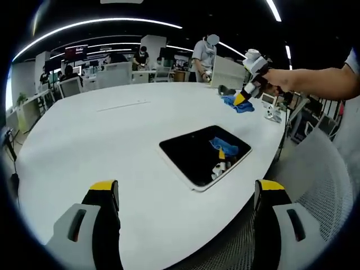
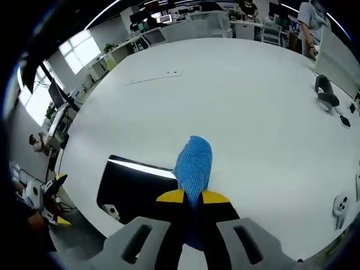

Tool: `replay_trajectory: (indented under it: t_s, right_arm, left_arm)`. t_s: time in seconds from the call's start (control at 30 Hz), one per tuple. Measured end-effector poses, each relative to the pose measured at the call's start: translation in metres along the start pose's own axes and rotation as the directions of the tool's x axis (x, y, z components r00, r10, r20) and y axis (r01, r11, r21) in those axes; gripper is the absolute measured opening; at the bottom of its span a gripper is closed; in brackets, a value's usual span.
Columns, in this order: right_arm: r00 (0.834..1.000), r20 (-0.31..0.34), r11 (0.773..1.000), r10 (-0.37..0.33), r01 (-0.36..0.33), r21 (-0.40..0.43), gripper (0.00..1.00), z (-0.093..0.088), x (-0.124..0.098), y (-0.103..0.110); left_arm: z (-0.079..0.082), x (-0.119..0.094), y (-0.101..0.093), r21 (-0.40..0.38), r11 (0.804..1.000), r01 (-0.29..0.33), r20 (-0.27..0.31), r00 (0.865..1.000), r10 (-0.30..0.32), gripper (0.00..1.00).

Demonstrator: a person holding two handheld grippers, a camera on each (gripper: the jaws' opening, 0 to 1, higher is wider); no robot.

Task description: Wipe the mirror surface with the cleaning cloth until all visible marks leave the cleaned area.

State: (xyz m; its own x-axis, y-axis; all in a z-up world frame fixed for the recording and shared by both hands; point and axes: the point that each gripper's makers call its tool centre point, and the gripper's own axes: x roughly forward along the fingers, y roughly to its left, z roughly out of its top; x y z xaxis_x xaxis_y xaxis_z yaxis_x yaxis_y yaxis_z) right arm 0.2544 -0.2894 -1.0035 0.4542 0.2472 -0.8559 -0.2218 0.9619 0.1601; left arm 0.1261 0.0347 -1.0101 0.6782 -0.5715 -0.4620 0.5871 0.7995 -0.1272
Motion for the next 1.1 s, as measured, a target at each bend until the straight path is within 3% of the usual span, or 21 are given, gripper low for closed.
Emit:
replay_trajectory:
  t_s: [0.13, 0.37, 0.4, 0.83, 0.87, 1.1]
  right_arm:
    - [0.999, -0.018, 0.998, -0.029, 0.029, -0.05, 0.03, -0.009, -0.002, -0.011]
    - [0.998, -0.053, 0.999, -0.032, 0.03, -0.041, 0.04, -0.028, 0.023, -0.019]
    - [0.998, -0.069, 0.999, -0.003, 0.0, -0.045, 0.04, -0.034, 0.027, -0.018]
    - [0.991, -0.134, 1.0, -0.029, 0.03, 0.006, 0.05, -0.078, 0.064, -0.029]
    - [0.994, -0.1, 0.999, -0.047, 0.049, 0.018, 0.05, -0.074, 0.063, -0.03]
    - [0.994, -0.111, 1.0, -0.017, 0.02, 0.02, 0.04, -0.077, 0.06, -0.029]
  left_arm:
    - [0.0, 0.0, 0.002, 0.0, 1.0, -0.007, 0.0, 1.0, 0.007, 0.99]
    - [0.002, -0.001, 0.004, -0.009, 1.0, -0.016, 0.007, 1.0, 0.016, 0.99]
    - [0.002, -0.001, 0.005, -0.011, 1.0, -0.018, 0.008, 1.0, 0.018, 0.99]
    - [0.0, 0.0, 0.008, -0.005, 1.0, -0.028, -0.002, 1.0, 0.028, 0.99]
    - [0.0, 0.0, 0.008, -0.006, 1.0, -0.028, -0.002, 1.0, 0.028, 0.99]
    - [-0.001, 0.0, 0.008, -0.005, 1.0, -0.028, -0.006, 1.0, 0.028, 0.99]
